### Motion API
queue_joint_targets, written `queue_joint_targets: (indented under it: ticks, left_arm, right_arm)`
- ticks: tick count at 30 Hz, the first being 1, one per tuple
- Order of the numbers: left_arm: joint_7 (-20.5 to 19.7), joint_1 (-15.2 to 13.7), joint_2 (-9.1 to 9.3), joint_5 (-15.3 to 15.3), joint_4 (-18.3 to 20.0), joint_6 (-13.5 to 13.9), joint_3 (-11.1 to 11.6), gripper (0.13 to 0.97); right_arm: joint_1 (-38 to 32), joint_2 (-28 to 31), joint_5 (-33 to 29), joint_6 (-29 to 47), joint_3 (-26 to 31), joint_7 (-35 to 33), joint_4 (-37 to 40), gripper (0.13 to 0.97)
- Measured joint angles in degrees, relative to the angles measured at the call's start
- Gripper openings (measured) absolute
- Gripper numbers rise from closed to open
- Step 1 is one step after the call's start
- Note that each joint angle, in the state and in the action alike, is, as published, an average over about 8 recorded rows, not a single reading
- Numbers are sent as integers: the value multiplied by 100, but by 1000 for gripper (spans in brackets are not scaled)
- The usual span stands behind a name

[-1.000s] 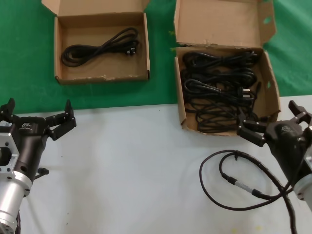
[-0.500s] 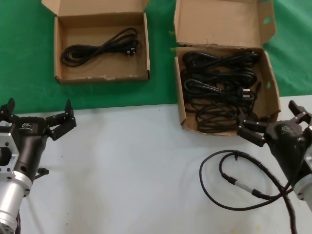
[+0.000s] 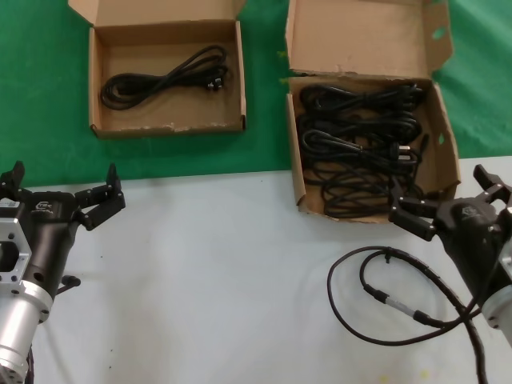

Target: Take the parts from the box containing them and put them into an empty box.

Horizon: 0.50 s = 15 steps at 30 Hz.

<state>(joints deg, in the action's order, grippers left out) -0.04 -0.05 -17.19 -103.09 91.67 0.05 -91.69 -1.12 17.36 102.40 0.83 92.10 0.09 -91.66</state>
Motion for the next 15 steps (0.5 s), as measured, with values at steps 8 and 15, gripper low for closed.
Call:
queue_joint_targets:
  ticks: [8, 15]
  left_arm:
    - [0, 0, 0, 0, 0, 0, 0, 966]
    - [0, 0, 0, 0, 0, 0, 0, 966]
  right_arm:
    - [0, 0, 0, 0, 0, 0, 0, 966]
    - [0, 0, 0, 0, 0, 0, 0, 966]
